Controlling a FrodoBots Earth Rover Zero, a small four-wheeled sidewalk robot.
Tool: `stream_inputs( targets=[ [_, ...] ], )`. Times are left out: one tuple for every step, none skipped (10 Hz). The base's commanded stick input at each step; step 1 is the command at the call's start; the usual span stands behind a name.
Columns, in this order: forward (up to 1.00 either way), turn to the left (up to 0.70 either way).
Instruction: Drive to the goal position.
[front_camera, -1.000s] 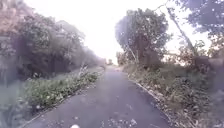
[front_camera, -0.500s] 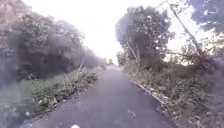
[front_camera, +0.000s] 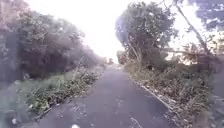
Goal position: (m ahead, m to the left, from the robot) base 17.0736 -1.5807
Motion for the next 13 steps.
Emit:
stream_inputs(
  targets=[
    [0.45,0.0],
    [0.45,0.0],
    [0.45,0.0],
    [0.45,0.0],
    [0.45,0.0],
    [0.45,0.0],
    [0.45,0.0],
    [0.45,0.0],
    [0.45,0.0],
    [0.45,0.0],
    [0.45,0.0],
    [0.45,0.0],
    [0.45,0.0]
  ],
)
